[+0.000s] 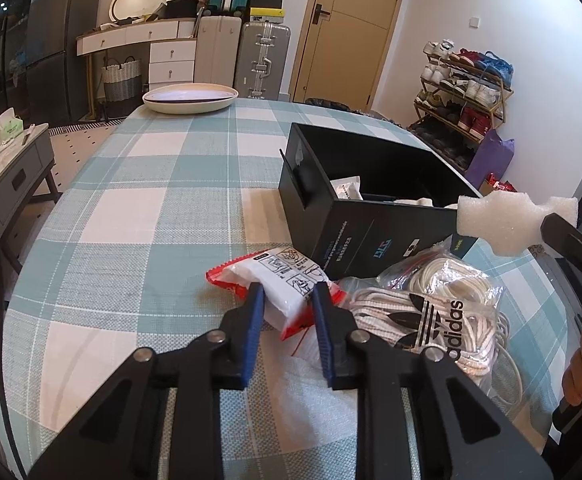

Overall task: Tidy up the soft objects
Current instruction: 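Lift the red-and-white packet off the table with the left tool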

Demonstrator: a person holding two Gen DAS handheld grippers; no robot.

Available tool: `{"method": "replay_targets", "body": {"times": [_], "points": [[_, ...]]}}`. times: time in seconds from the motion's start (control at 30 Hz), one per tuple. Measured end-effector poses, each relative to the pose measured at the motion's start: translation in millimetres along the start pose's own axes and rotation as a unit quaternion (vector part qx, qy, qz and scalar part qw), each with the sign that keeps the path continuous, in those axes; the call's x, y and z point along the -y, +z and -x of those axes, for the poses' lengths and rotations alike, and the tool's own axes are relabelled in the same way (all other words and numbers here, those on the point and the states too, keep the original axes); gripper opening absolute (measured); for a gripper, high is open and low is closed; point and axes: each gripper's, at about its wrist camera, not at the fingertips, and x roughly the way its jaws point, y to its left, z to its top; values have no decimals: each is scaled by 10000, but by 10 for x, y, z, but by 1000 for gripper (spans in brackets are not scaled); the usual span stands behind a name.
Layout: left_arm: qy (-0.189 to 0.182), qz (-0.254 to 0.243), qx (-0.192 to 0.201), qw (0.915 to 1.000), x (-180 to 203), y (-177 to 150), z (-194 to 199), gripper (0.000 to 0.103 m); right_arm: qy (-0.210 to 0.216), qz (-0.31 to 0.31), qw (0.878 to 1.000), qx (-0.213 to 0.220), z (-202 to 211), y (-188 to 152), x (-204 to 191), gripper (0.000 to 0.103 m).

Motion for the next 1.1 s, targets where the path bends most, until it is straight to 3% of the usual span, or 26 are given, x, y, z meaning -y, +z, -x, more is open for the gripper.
{"method": "replay_targets", "body": {"times": [0.1,0.43,0.7,1.0,1.1], "points": [[10,10,51,10000,-6,13,32,4,2,4,10000,11,12,2,1,22],[-9,5,183,9998,-14,28,89,1,-14,1,10000,29,24,20,25,22],[-5,-36,333,9994,-10,71,199,0,-29,4,10000,53,55,41,16,22],[150,33,216,9996,-86,95,155,0,-39,23,10000,63,69,57,11,22],[304,80,134,9994,-133,99,111,11,-36,18,10000,60,74,52,3,22]]}}
